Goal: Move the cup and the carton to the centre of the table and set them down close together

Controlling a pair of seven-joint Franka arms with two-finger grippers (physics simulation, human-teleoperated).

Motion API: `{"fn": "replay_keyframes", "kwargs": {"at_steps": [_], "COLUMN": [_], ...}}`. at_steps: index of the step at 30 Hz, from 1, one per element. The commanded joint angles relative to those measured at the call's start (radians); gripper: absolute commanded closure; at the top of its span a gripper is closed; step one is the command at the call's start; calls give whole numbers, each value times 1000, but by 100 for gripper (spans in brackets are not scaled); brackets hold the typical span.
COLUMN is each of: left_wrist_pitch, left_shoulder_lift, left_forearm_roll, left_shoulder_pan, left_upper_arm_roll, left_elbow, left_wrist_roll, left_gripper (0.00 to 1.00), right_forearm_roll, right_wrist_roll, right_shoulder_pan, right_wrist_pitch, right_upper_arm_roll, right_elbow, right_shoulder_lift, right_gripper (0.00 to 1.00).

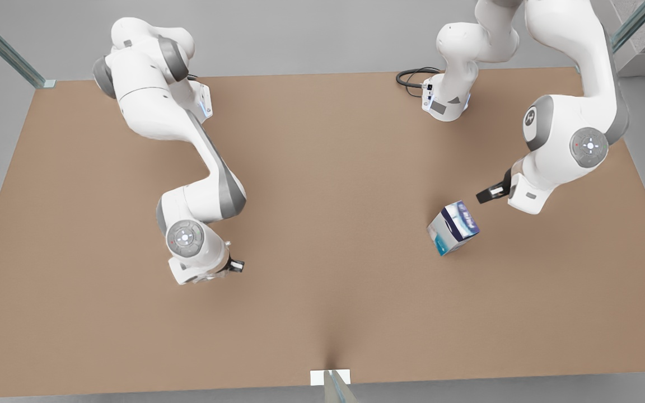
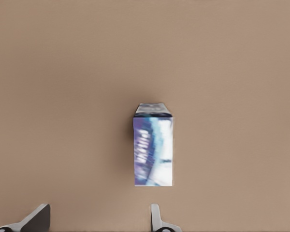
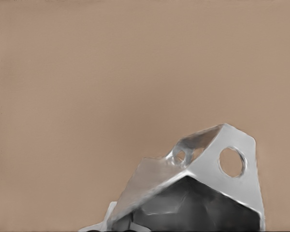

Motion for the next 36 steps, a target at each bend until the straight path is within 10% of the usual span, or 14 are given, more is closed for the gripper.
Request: {"fn": "replay_keyframes", "kwargs": {"at_steps": [1,7,24,26,36], "left_wrist_pitch": [-4,114,279,289,308], "left_shoulder_lift": [10,45,149,157,183], "left_forearm_roll": [-5,-11,-14,-14,-14], "left_shoulder_pan": [5,-10,-39,-39,-39], "left_upper_arm_roll": [-1,-16,-17,-17,-17], "left_elbow": [7,-57,-121,-121,-121], "left_wrist_roll": [-10,-36,-177,-177,-173], "left_gripper": [0,0,0,0,0], "right_forearm_roll": [0,223,223,218,220], "right_wrist_roll": [22,236,72,59,59], "right_shoulder_pan": [14,189,313,313,313], "right_wrist_pitch": [-1,28,146,151,232], "right_upper_arm_roll": [-10,-154,-113,-110,-105], "right_elbow": [27,353,399,399,400], "right_shoulder_lift": [21,277,431,431,443], "right_gripper": [79,79,79,0,0]}}
